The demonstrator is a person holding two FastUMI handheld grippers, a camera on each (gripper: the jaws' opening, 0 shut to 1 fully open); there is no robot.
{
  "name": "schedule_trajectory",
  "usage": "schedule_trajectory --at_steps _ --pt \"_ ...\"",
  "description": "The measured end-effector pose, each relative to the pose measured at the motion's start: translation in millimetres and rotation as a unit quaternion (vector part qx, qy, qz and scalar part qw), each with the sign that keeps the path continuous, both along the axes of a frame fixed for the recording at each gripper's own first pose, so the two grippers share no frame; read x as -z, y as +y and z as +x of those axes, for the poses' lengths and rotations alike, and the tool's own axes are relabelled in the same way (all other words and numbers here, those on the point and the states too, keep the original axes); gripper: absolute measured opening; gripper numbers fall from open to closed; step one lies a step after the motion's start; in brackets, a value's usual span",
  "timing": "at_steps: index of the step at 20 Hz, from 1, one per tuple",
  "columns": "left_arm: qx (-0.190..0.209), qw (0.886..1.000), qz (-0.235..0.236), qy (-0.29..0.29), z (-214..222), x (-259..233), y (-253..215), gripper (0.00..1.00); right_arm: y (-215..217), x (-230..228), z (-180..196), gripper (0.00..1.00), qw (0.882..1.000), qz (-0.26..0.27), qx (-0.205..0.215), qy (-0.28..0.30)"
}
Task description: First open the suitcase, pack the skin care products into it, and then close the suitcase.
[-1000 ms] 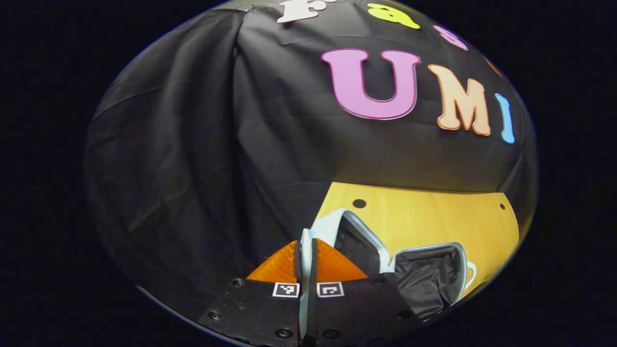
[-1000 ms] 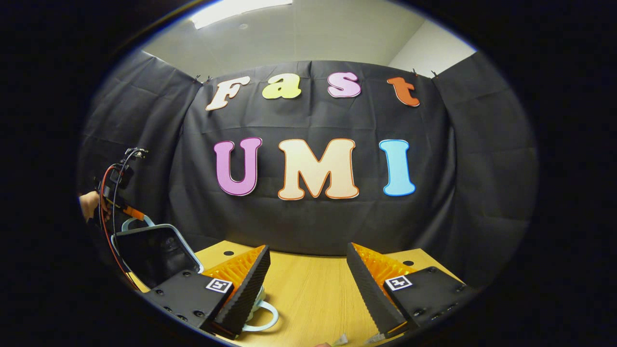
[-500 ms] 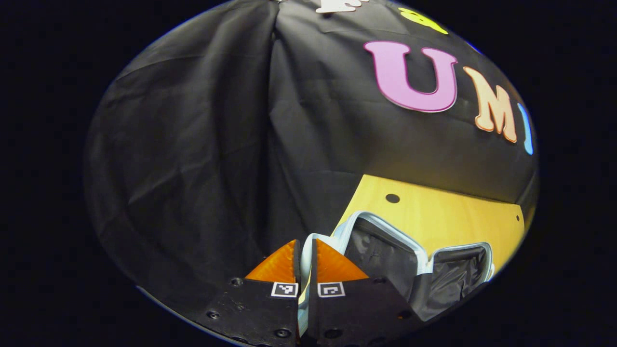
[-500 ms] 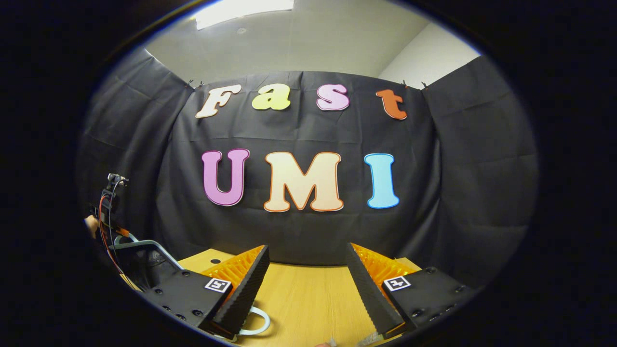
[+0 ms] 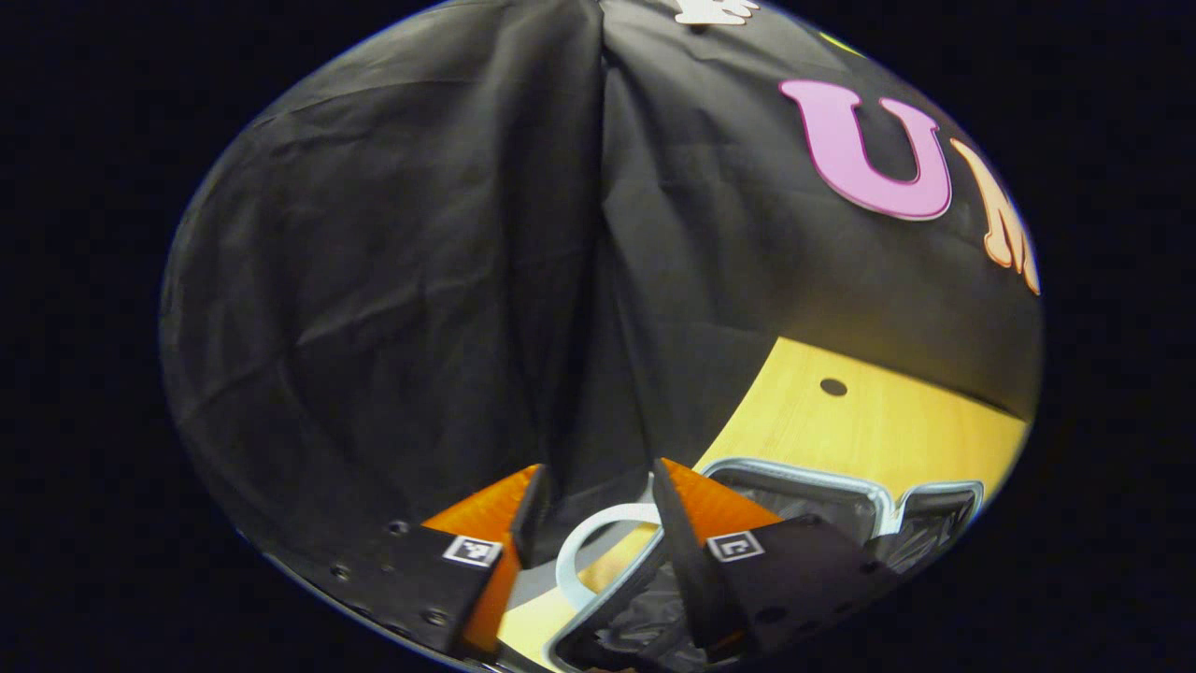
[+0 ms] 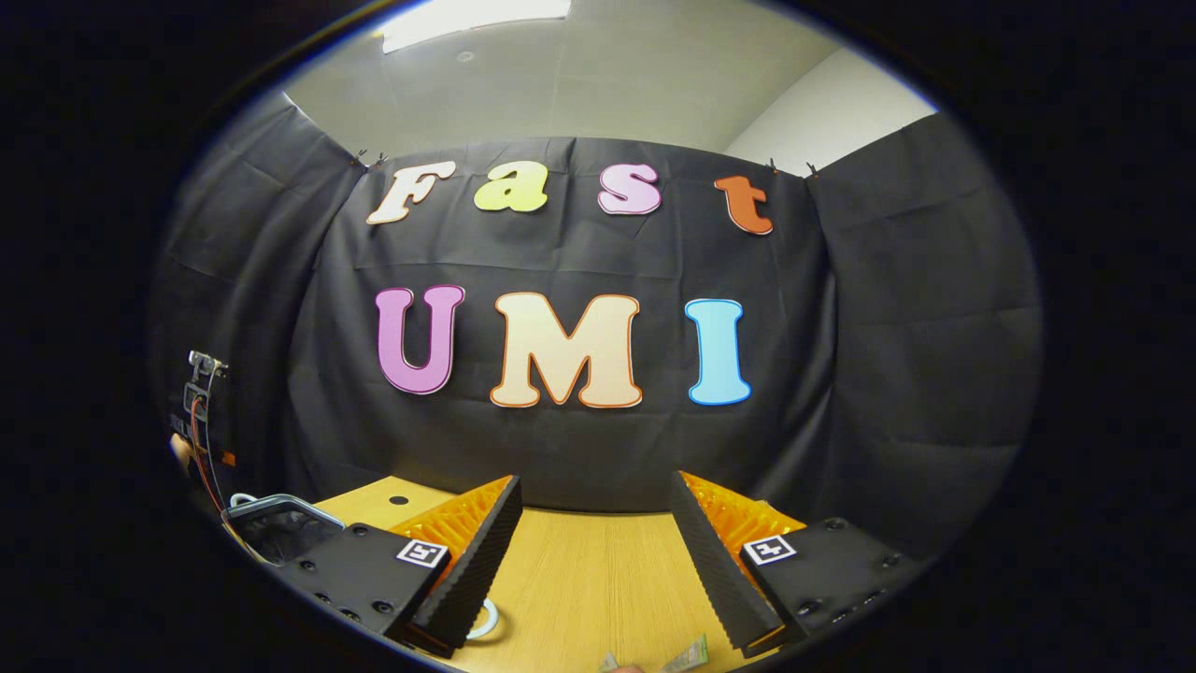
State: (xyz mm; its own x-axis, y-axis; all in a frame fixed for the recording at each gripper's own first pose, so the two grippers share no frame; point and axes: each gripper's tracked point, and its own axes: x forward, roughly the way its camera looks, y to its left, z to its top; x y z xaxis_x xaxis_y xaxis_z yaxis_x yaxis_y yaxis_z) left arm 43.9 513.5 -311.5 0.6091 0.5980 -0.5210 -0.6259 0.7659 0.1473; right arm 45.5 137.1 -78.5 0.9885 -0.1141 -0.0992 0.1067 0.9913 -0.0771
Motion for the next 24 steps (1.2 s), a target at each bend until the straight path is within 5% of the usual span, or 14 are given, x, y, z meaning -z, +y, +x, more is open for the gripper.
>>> schedule_trajectory --at_steps 1,3,4,8,10,14,20,24 --pt "-0.001 1.0 0.013 -0.02 -5.0 -11.6 -5.6 0.75 -3.0 -3.7 0.6 0.98 1.0 -0.002 -0.001 -0.005" --pt "0.011 0.997 0.037 -0.071 2.2 -53.5 -28.1 0.77 -12.4 -15.8 2.7 0.98 1.0 -0.007 0.0 -0.022" --pt "0.019 0.994 0.048 -0.092 5.4 -73.3 -42.9 0.9 -18.6 -20.7 4.8 0.98 1.0 -0.005 -0.001 -0.03" --pt "0.057 0.982 0.072 -0.166 10.0 -154.2 -112.7 0.85 -52.1 -34.4 11.9 0.98 0.999 0.002 -0.001 -0.042" --pt "0.083 0.975 0.072 -0.191 9.4 -192.4 -153.8 0.94 -69.4 -40.4 11.9 1.0 0.999 0.013 0.001 -0.047" --pt "0.122 0.959 0.085 -0.24 7.2 -255.6 -217.3 0.93 -104.3 -46.3 12.0 0.98 0.999 0.015 0.003 -0.052" --pt "0.193 0.936 0.075 -0.284 26.5 -286.0 -337.9 0.94 -151.4 -64.5 8.0 0.98 0.997 0.014 0.002 -0.07" --pt "0.232 0.93 0.056 -0.279 25.4 -276.2 -410.8 0.94 -176.0 -64.5 4.4 0.98 0.998 0.013 -0.008 -0.066"
